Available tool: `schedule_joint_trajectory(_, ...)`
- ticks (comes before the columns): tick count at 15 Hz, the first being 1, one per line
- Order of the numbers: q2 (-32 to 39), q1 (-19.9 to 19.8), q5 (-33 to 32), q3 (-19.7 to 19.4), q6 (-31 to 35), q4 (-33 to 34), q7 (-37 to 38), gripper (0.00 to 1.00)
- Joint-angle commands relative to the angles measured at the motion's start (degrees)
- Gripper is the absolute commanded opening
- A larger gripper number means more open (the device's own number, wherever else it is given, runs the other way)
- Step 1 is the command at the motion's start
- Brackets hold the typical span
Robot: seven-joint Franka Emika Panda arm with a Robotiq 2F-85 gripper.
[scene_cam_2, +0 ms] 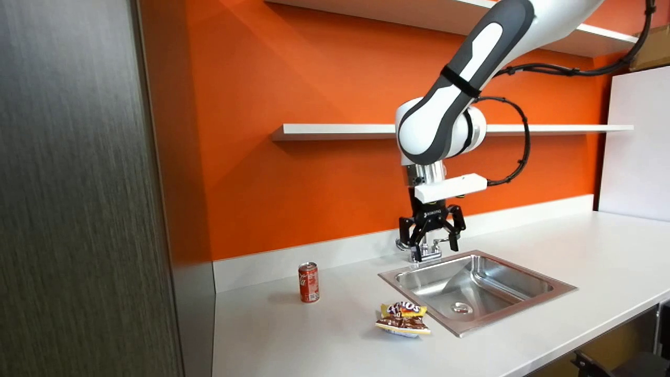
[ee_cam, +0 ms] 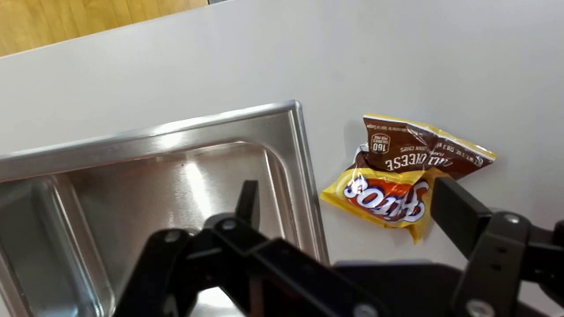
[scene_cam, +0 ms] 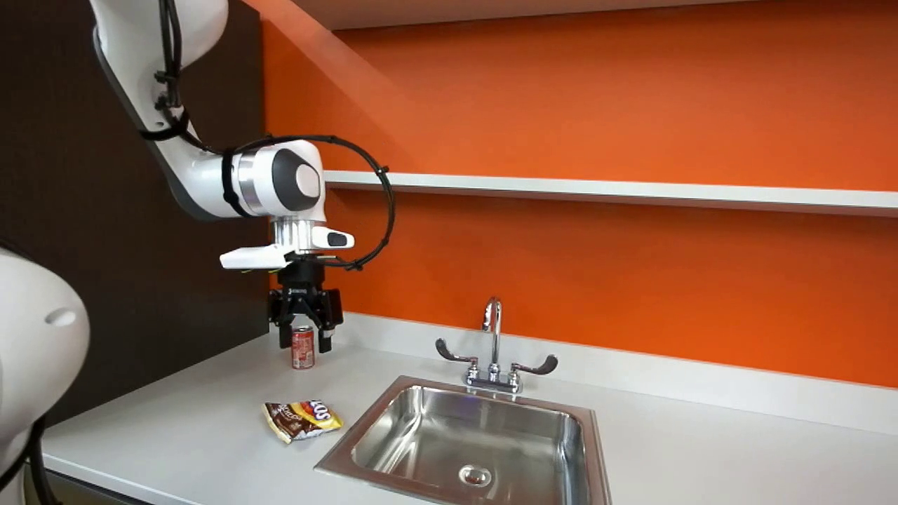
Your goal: Put the packet on the bottom shelf
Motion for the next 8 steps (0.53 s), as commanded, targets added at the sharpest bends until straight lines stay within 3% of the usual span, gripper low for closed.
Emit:
schedule_joint_trajectory(1,5.68,1.15,0.47,0.76,1.86,2.86,3.86,1.0)
schedule_joint_trajectory(8,13.46,2.75,3.6,-0.21,4.97,5.9,5.07,1.0)
